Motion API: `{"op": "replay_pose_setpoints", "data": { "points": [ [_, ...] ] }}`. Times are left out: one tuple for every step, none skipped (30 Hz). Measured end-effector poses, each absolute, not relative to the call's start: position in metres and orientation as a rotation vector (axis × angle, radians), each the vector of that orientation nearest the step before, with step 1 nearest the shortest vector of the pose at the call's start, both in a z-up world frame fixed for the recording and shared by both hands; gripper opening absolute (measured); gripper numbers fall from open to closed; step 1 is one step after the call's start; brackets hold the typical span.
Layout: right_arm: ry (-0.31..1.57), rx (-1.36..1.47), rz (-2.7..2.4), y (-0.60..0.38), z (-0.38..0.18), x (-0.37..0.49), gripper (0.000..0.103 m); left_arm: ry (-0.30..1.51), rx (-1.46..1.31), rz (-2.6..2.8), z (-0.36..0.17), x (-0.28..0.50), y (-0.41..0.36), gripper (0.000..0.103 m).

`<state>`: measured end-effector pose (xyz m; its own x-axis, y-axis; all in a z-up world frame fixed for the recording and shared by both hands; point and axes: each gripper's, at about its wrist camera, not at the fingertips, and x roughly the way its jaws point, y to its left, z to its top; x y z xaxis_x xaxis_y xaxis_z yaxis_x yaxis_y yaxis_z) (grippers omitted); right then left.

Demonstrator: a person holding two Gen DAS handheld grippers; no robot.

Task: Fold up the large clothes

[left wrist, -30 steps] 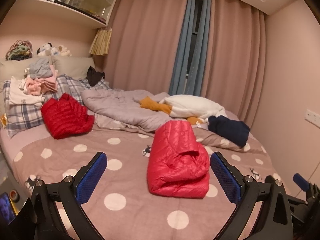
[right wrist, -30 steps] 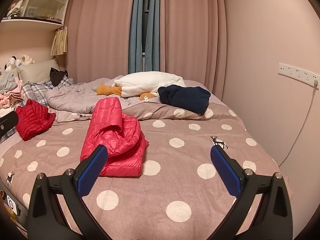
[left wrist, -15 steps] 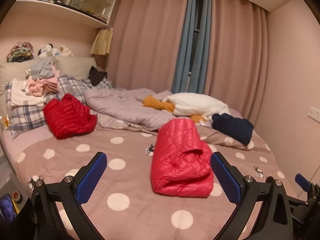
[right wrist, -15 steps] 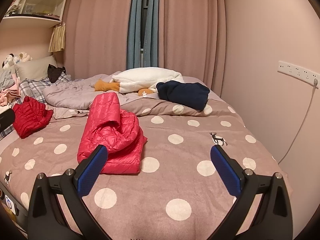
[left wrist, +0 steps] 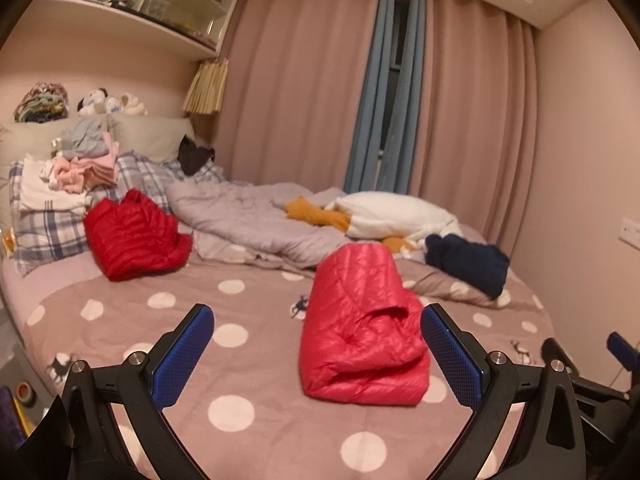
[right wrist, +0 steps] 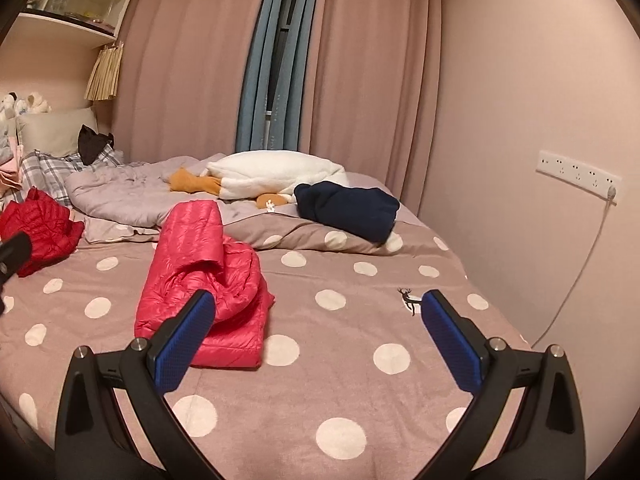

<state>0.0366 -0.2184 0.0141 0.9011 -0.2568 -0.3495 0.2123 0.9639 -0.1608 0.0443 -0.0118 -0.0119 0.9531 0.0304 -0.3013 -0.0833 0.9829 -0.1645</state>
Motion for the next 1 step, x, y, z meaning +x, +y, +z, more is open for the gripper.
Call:
{"op": "replay_pose_setpoints", "data": {
  "points": [
    [0.382, -0.117, -0.236, -0.2188, 0.0139, 0.0373, 0.103, 0.302, -0.16, 0.066, -0.0114, 0.0442, -0.0133, 0.102]
  ]
}}
